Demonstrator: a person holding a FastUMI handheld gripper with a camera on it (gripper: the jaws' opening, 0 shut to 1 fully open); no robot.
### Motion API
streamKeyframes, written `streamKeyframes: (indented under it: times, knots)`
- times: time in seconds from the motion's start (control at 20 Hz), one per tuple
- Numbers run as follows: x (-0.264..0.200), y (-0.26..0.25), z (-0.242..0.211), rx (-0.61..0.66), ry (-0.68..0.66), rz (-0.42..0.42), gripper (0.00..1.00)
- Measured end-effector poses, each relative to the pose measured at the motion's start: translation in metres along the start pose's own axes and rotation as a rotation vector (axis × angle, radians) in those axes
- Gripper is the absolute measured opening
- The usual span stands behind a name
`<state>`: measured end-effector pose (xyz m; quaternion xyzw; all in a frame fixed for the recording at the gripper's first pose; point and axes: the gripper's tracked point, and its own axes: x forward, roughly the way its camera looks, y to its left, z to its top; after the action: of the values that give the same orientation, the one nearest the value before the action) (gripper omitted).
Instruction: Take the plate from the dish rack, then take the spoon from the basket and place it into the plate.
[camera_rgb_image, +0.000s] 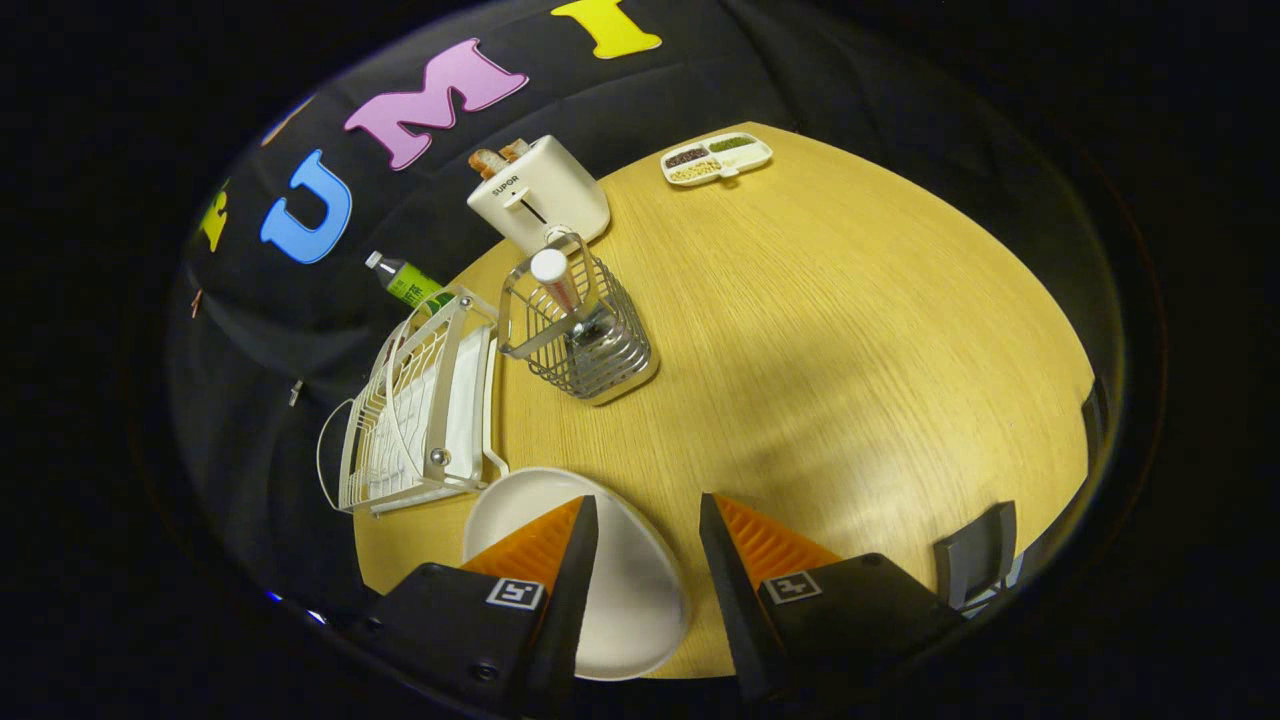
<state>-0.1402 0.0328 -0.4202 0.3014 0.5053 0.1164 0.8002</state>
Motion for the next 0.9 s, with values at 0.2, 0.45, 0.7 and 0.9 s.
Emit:
streamKeyframes:
  times: [0.2, 0.45, 0.7, 0.9]
  knots:
    - [-0.033, 0.025, 0.042, -0.154, -0.114, 0.014, 0.64]
    - [-0.045, 0.053, 0.096, -0.278, -0.205, 0.027, 0.64]
    - [-0.017, 0.047, 0.108, -0.280, -0.159, 0.020, 0.64]
    - [0.003, 0.046, 0.112, -0.260, -0.122, 0.036, 0.56]
